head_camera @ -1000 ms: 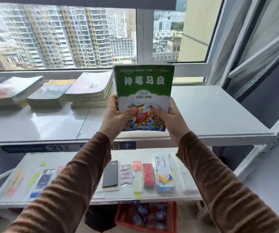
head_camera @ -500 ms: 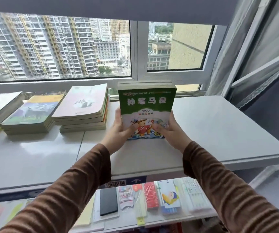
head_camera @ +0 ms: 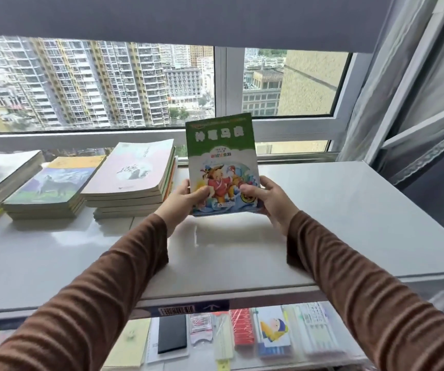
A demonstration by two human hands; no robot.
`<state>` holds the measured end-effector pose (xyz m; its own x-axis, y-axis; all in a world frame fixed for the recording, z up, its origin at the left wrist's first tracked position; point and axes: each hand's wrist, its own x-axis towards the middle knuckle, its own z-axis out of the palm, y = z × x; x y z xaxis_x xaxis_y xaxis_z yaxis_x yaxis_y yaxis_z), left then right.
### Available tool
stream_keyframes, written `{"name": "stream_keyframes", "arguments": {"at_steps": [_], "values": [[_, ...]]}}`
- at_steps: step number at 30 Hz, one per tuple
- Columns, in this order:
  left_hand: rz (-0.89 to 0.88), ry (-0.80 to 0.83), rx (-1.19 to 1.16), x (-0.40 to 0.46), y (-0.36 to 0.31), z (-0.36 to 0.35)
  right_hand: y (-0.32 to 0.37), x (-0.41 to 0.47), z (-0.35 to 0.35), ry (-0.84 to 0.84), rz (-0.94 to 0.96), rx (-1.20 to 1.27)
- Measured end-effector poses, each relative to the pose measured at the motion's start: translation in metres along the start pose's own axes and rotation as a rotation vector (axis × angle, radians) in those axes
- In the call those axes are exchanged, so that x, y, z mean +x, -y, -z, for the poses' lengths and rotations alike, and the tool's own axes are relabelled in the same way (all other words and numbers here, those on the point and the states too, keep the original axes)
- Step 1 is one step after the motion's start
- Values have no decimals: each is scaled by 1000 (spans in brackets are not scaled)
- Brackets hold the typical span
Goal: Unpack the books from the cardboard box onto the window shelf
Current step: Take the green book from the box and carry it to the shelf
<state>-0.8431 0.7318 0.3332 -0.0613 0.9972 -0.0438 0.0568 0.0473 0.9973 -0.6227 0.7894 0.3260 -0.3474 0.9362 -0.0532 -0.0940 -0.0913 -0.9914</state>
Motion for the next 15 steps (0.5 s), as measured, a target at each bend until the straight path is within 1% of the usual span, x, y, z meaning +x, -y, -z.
{"name": "stream_keyframes", "arguments": {"at_steps": [2,4,6,10,15], "values": [[69,-73,3,11,-7,0,5,14,-10,-45,-100,43],[97,-151,44,20,-6,1,9,27,-19,-51,-201,88],[114,-190,44,26,-3,2,11,37,-27,-53,-278,115],[113,-202,37,30,9,6,10,49,-36,-73,-337,97],[95,-246,70,34,18,6,13,48,-39,-115,-391,6]]}}
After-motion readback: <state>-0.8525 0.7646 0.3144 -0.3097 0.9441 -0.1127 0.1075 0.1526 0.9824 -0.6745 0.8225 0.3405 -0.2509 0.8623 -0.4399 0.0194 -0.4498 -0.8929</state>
